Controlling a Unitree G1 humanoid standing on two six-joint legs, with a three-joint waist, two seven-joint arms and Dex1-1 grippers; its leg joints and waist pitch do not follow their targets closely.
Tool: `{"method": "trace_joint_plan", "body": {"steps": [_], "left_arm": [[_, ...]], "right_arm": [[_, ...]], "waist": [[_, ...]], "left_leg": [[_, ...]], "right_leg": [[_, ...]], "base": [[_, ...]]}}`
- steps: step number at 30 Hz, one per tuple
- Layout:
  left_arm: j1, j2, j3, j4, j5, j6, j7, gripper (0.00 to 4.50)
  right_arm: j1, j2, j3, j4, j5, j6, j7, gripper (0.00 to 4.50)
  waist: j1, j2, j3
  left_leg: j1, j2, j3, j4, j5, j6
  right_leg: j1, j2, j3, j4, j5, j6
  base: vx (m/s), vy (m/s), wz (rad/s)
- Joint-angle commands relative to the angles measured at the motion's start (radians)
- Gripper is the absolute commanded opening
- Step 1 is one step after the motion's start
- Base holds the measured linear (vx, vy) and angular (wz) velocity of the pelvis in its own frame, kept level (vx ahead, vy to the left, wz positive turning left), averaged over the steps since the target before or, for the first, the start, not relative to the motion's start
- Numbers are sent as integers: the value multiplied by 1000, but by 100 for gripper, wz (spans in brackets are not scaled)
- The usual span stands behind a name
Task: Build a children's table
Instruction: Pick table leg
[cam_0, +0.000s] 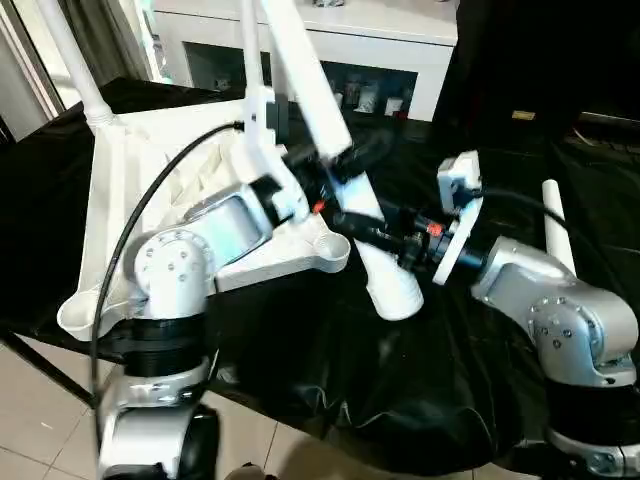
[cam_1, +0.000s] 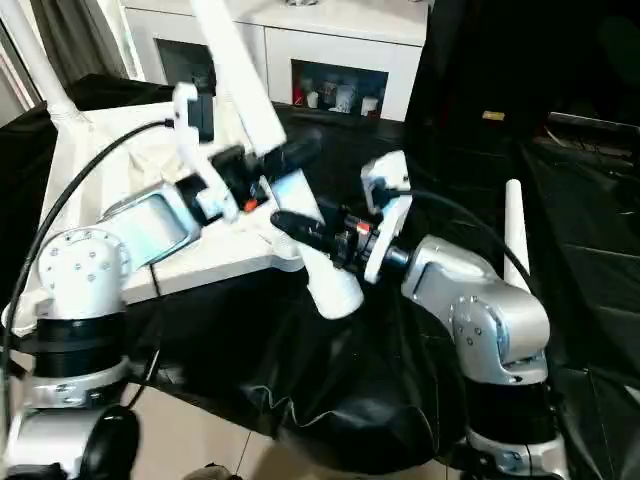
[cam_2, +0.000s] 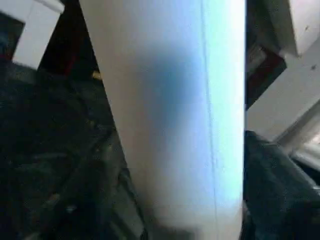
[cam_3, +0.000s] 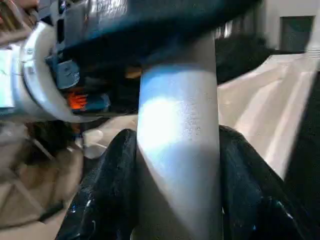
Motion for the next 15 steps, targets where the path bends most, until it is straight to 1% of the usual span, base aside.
{"method": "trace_joint_plan", "body": {"steps": [1, 4, 5, 6, 8, 9, 10, 11, 12, 13, 14, 15], "left_arm": [[-4, -3, -1, 2, 17, -3, 20, 331], [-18, -24, 26, 24, 36, -27, 71, 324], [-21, -28, 30, 29, 39, -29, 80, 289], [-23, -31, 32, 33, 44, -34, 87, 281], [-30, -47, 46, 48, 43, -52, 114, 286], [-30, -47, 47, 49, 43, -53, 115, 276], [-33, -57, 56, 55, 44, -62, 131, 276], [-35, -66, 65, 62, 47, -71, 146, 254], [-36, -72, 69, 65, 49, -75, 156, 235], [-36, -81, 73, 69, 56, -82, 174, 239], [-32, -94, 74, 71, 65, -91, 193, 238], [-31, -96, 74, 72, 66, -92, 197, 224]], "right_arm": [[-10, -10, 20, -16, -37, -40, -10, 182], [-15, -12, 42, -10, -74, -73, -31, 182], [-16, -13, 48, -8, -83, -80, -37, 182], [-18, -14, 55, -4, -98, -90, -46, 182], [-23, -16, 80, 7, -134, -122, -68, 182], [-23, -16, 80, 7, -136, -123, -69, 182], [-25, -15, 88, 11, -150, -134, -76, 182], [-26, -13, 95, 15, -163, -145, -82, 182], [-26, -11, 99, 17, -172, -152, -86, 182], [-29, -5, 103, 23, -184, -162, -96, 182], [-32, 5, 109, 31, -200, -173, -114, 182], [-33, 7, 110, 33, -203, -176, -119, 182]], "waist": [[0, 7, -77], [-1, 7, -77], [-2, 6, -77], [-1, 5, -78], [-2, 6, -77], [-2, 5, -77], [-2, 5, -77], [-2, 6, -78], [-3, 6, -77], [-2, 5, -79], [-3, 7, -78], [-4, 6, -78]], "left_leg": [[4, 75, -37, -75, -42, 20], [4, 76, -37, -75, -48, 20], [4, 75, -37, -75, -45, 25], [4, 75, -37, -74, -43, 26], [4, 74, -37, -75, -48, 23], [4, 74, -36, -74, -48, 23], [4, 74, -37, -74, -47, 24], [3, 75, -38, -74, -46, 26], [3, 74, -37, -74, -49, 29], [3, 75, -37, -74, -48, 30], [4, 75, -37, -74, -48, 31], [3, 76, -38, -74, -48, 34]], "right_leg": [[67, -103, 72, -86, -215, -106], [68, -103, 72, -87, -216, -115], [70, -103, 71, -87, -209, -113], [69, -103, 72, -87, -209, -112], [69, -103, 71, -88, -220, -112], [69, -103, 71, -88, -219, -113], [69, -102, 71, -88, -216, -113], [70, -103, 72, -86, -205, -115], [70, -103, 71, -89, -207, -115], [70, -103, 71, -86, -204, -115], [68, -102, 71, -87, -203, -117], [69, -104, 71, -88, -198, -124]], "base": [[0, 0, 0], [0, 0, 0], [0, 0, 0], [0, 0, 0], [0, 0, 0], [0, 0, 0], [0, 0, 0], [0, 0, 0], [0, 0, 0], [0, 0, 0], [0, 0, 0], [0, 0, 0]]}}
